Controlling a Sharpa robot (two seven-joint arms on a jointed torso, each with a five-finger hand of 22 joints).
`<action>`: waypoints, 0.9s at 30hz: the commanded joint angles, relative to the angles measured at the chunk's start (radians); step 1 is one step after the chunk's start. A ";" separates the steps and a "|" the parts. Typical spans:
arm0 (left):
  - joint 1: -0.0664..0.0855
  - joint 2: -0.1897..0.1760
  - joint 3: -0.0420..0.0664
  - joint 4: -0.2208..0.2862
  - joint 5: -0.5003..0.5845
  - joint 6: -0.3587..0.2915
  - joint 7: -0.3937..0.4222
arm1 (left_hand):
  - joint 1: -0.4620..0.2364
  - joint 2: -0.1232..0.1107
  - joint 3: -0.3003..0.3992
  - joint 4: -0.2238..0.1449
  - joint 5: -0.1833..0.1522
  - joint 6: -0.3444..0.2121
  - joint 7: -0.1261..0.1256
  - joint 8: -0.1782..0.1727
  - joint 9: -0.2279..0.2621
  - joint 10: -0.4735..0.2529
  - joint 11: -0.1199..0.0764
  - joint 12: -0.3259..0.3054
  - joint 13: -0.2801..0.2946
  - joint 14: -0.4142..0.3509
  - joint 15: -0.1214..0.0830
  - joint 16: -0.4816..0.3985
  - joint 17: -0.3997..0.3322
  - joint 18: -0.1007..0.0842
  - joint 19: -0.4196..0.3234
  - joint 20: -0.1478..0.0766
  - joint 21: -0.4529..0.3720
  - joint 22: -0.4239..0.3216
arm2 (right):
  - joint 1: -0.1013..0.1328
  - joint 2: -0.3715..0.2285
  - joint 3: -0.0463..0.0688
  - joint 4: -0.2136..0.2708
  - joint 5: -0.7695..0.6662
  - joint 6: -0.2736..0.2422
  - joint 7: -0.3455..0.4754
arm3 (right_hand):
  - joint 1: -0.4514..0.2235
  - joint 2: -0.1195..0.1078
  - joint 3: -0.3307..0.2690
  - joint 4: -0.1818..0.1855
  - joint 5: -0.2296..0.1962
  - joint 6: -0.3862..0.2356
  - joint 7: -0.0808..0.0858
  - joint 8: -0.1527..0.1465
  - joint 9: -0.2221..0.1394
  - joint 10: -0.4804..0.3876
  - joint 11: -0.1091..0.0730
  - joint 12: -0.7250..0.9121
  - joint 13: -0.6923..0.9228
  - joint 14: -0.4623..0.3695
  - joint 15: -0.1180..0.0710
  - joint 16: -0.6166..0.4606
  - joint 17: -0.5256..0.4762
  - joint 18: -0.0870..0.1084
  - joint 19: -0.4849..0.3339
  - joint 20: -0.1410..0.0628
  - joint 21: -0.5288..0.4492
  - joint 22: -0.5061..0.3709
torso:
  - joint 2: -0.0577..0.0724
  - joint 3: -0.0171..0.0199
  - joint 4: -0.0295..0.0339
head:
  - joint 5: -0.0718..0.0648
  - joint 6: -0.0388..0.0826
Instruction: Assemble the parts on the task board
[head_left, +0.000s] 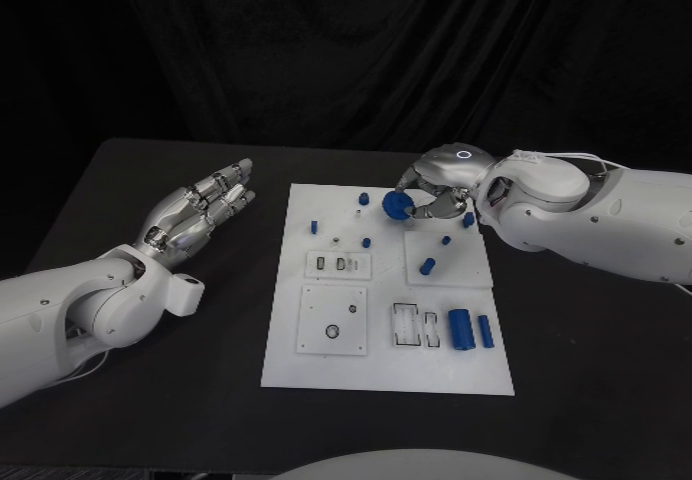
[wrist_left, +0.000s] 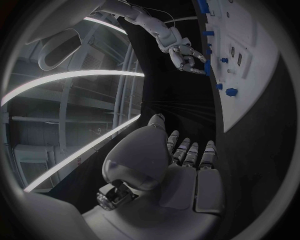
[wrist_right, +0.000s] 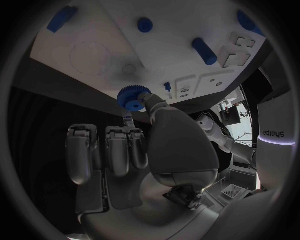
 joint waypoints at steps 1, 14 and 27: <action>0.000 0.004 0.001 0.000 -0.001 0.015 0.112 | 0.009 0.000 0.006 0.000 0.004 -0.002 0.004 0.005 0.001 0.003 0.007 0.005 0.001 0.000 0.010 -0.004 -0.001 0.007 -0.003 0.007 0.001 0.000 | 0.003 0.021 0.001 -0.013 -0.007 0.012 0.001 | -0.007 -0.001 0.008 0.001 -0.005 0.025 -0.033 0.196 0.309 0.106 0.008 0.003 0.263 0.104 0.006 0.003 0.263 -0.004 0.077 0.000 0.006 0.242 | 0.000 0.0002 0.0001 | 0.000 -0.001; 0.000 0.011 0.001 -0.005 -0.001 0.017 0.106 | 0.010 0.001 0.008 0.000 0.004 0.000 0.006 0.005 0.002 0.004 0.009 0.006 0.001 0.000 0.012 -0.004 -0.001 0.007 -0.003 0.008 0.001 0.001 | 0.003 0.116 0.002 -0.063 -0.007 0.058 -0.003 | -0.009 -0.002 0.013 0.002 -0.017 0.016 -0.030 0.189 0.309 0.106 0.011 0.003 0.263 0.104 0.008 0.003 0.263 -0.004 0.076 0.002 0.004 0.241 | 0.001 0.0002 0.0014 | -0.003 -0.004; 0.000 0.017 0.001 -0.008 -0.001 0.016 0.106 | 0.013 0.001 0.010 0.000 0.006 0.005 0.011 0.007 0.002 0.007 0.010 0.008 0.002 0.000 0.013 -0.004 -0.001 0.007 -0.002 0.010 0.002 0.001 | -0.001 0.181 0.002 -0.113 -0.007 0.079 -0.011 | -0.012 -0.006 0.027 0.001 -0.038 0.001 -0.021 0.159 0.302 0.106 0.017 0.003 0.263 0.104 0.014 0.003 0.263 -0.001 0.071 0.007 -0.004 0.237 | 0.002 -0.0006 0.0041 | -0.008 -0.009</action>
